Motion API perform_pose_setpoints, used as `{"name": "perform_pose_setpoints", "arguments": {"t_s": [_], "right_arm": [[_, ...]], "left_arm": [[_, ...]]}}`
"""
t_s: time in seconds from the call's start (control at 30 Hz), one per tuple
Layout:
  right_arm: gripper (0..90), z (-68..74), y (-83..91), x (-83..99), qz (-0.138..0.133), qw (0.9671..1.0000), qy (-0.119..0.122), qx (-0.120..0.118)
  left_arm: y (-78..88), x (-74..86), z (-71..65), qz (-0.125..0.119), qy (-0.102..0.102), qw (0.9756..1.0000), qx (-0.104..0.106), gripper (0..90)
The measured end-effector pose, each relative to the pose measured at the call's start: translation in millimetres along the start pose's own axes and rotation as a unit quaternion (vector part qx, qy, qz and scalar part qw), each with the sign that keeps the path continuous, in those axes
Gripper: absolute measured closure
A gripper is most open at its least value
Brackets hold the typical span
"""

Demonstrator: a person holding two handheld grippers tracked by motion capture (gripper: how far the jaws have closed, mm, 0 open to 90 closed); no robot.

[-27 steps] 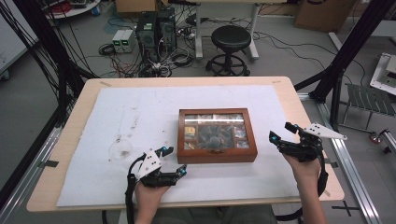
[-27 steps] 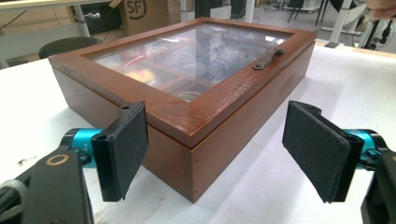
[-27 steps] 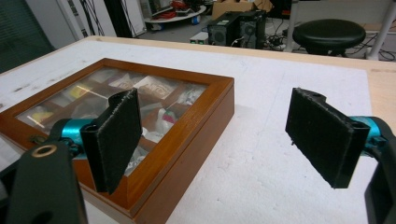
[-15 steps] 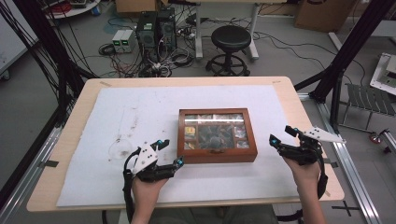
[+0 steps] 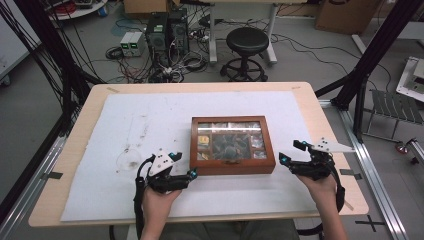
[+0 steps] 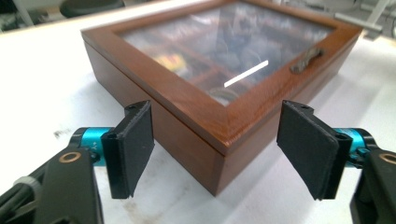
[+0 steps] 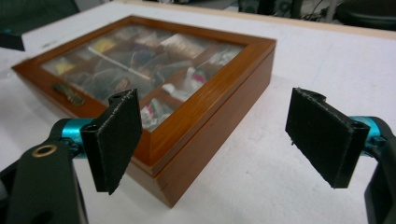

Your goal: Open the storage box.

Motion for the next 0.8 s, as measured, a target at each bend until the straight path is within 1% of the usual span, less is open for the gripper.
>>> {"name": "perform_pose_setpoints", "arguments": {"t_s": [0.03, 0.1, 0.17, 0.23, 0.27, 0.3, 0.37, 0.43, 0.47, 0.5, 0.63, 0.67, 0.7, 0.77, 0.8], "right_arm": [[19.0, 1.9, -1.9, 1.2, 0.008, 0.9999, 0.009, -0.002], [19.0, 2.4, -2.8, 2.4, 0.013, 0.9998, 0.013, -0.005], [19.0, 2.4, -3.1, 3.3, 0.016, 0.9998, 0.013, -0.006], [23.2, 1.4, -4.7, 7.2, 0.036, 0.9992, 0.016, -0.006], [23.2, 1.4, -4.7, 7.2, 0.036, 0.9992, 0.016, -0.006], [24.0, 1.4, -5.6, 8.7, 0.043, 0.9989, 0.017, -0.009], [24.0, 1.2, -7.5, 10.8, 0.055, 0.9982, 0.021, -0.011], [24.0, 1.7, -9.3, 12.0, 0.062, 0.9977, 0.022, -0.016], [24.0, 2.4, -10.4, 12.7, 0.065, 0.9975, 0.023, -0.02], [24.9, 3.6, -12.2, 14.3, 0.074, 0.9967, 0.027, -0.023], [26.3, 5.1, -14.4, 16.5, 0.084, 0.9955, 0.035, -0.028], [26.9, 6.6, -15.7, 17.3, 0.091, 0.9946, 0.041, -0.031], [28.1, 7.4, -16.0, 17.7, 0.096, 0.9938, 0.045, -0.034], [28.7, 8.0, -16.6, 17.9, 0.097, 0.9934, 0.05, -0.034], [28.7, 8.8, -17.1, 18.3, 0.101, 0.9929, 0.052, -0.035]], "left_arm": [[-3.3, 1.4, -1.7, 0.011, 0.001, 0.9999, 0.009, 31.4], [-4.7, 2.2, -2.1, 0.016, 0.0, 0.9998, 0.011, 33.5], [-6.8, 3.5, -1.8, 0.027, -0.002, 0.9996, 0.007, 34.0], [-8.6, 5.0, -1.0, 0.039, -0.003, 0.9992, 0.005, 37.6], [-8.6, 5.0, -1.0, 0.039, -0.003, 0.9992, 0.005, 38.7], [-9.1, 5.3, -0.5, 0.042, -0.004, 0.9991, 0.005, 38.7], [-10.3, 5.9, -0.3, 0.046, -0.004, 0.9989, 0.01, 41.6], [-11.4, 6.6, -0.7, 0.05, -0.005, 0.9986, 0.016, 42.7], [-11.8, 6.7, -1.4, 0.051, -0.006, 0.9985, 0.02, 44.8], [-12.3, 7.0, -2.1, 0.055, -0.01, 0.9983, 0.02, 47.3], [-12.2, 7.2, -1.4, 0.054, -0.007, 0.9982, 0.024, 47.6], [-12.0, 7.3, -1.1, 0.055, -0.009, 0.9982, 0.025, 47.7], [-12.1, 7.3, -1.1, 0.054, -0.006, 0.9982, 0.025, 47.7], [-12.2, 7.5, -1.1, 0.053, -0.004, 0.9983, 0.025, 47.9], [-12.1, 8.0, -0.7, 0.054, -0.002, 0.9981, 0.029, 48.3]]}}
Point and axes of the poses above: each handheld gripper's, and its own axes: y roughly backward along the jaws, x roughly out of its underside, z roughly to its left, the point moved 4 cm from there along -y, roughly forward along the jaws, and after that the axes turned 9 degrees about -y, right-handed, at the moved point
